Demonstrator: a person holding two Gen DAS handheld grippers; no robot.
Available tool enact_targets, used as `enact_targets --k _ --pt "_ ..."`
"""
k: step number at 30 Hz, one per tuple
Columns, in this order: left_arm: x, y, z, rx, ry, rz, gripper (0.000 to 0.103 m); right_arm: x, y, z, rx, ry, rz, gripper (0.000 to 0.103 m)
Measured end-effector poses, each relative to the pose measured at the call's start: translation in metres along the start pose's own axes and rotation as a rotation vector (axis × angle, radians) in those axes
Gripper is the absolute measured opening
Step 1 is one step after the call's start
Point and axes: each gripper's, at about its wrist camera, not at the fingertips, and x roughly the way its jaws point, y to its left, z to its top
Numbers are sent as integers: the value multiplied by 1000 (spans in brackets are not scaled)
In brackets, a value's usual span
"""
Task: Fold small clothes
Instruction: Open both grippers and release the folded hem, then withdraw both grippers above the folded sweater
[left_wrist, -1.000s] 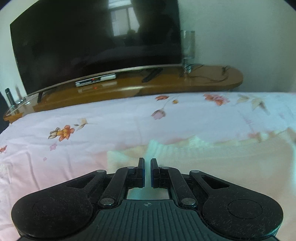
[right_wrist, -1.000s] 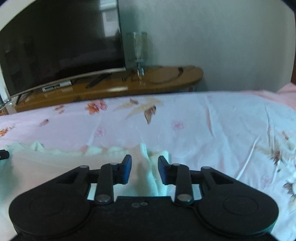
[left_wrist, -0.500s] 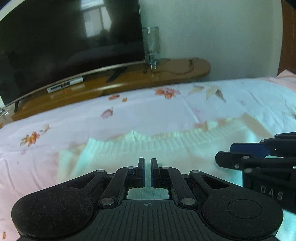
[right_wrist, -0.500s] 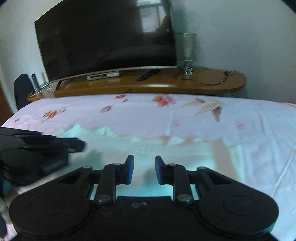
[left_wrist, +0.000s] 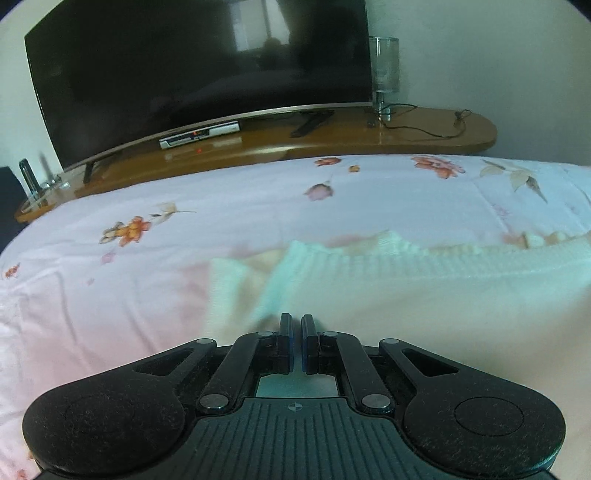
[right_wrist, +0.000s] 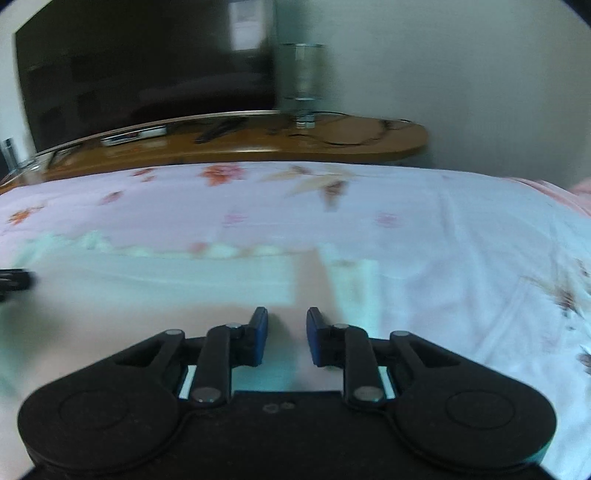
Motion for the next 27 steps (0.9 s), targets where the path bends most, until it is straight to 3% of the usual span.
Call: enact_targets --k 5,9,12,19,27 --pt "-11 15 -7 -83 20 8 5 -11 -5 -2 40 2 -30 21" --pt "-25 21 -12 -81 30 13 5 -31 4 -6 36 -12 -19 22" --pt "-44 19 -20 -64 12 -26 5 -50 13 -11 56 -23 10 23" --pt "-83 -22 -29 40 -22 -169 5 -82 71 -28 -15 -29 104 24" --pt "-80 -54 -33 18 0 -163 5 -83 114 -24 -25 -28 164 23"
